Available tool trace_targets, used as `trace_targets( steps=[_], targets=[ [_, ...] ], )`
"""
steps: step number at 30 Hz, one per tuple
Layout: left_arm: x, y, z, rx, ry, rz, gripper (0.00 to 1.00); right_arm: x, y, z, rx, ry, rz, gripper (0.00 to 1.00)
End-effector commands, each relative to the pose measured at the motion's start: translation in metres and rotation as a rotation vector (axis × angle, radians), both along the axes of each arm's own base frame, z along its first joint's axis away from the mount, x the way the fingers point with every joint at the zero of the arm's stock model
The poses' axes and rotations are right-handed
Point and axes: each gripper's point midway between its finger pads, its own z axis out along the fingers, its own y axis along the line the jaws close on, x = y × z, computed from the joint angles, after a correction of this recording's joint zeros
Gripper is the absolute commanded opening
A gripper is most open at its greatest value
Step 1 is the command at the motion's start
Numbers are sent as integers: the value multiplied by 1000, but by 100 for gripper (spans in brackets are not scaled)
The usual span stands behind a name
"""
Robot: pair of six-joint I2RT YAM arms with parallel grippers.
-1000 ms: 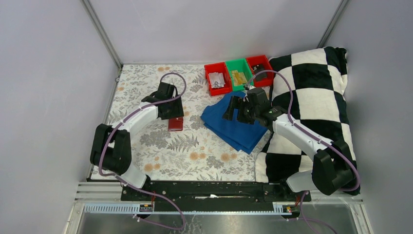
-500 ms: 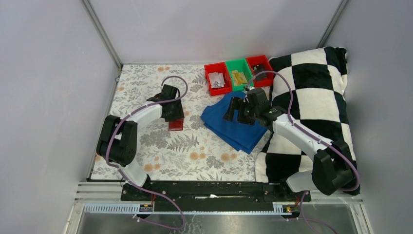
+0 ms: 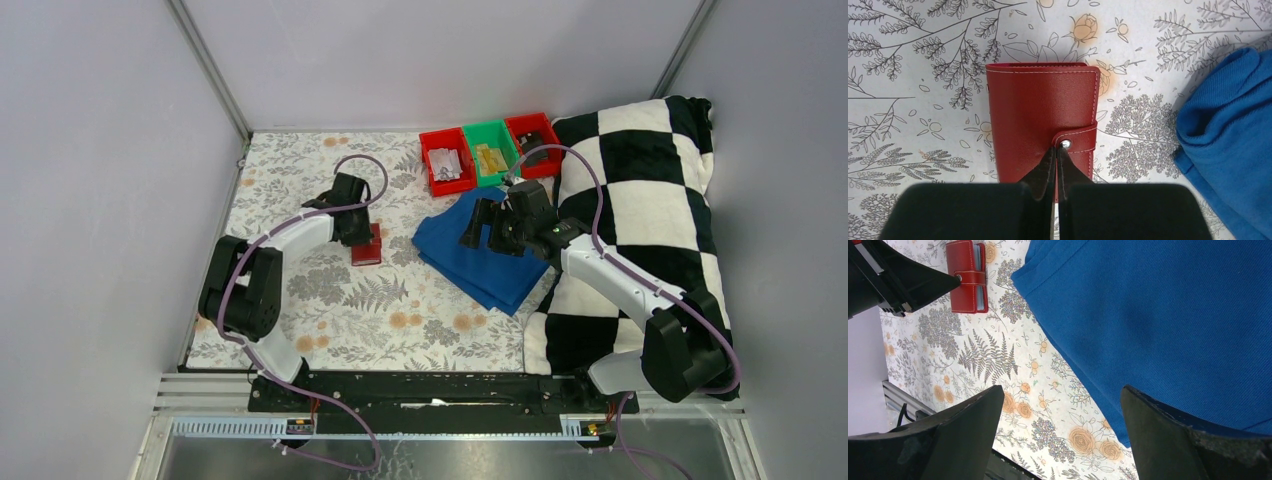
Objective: Take the credit cards out of the card holder
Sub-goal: Move the card holder to the center of the board.
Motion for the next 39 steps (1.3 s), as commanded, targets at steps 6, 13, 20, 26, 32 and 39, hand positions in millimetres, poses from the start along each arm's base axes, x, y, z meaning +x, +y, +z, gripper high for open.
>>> trace_targets(
  steps=[6,13,20,26,32,39],
  targets=[
    [-13,-31,72,48,-157,-255,0,6,5,22,25,-58,1,94],
    [-49,-74,95,-41,-166,-429,0,8,12,20,49,-49,7,94],
    [-63,-79,41,33,-10,-316,0,7,18,15,56,-21,6,93],
    [-60,-35,47,172,-65,-84,0,0,15,10,44,-16,13,94],
    [-69,-11,67,177,-128,71,0,2,21,10,54,-16,34,93],
    [-68,-49,56,-36,-127,78,0,3,35,11,62,-15,64,93]
  ],
)
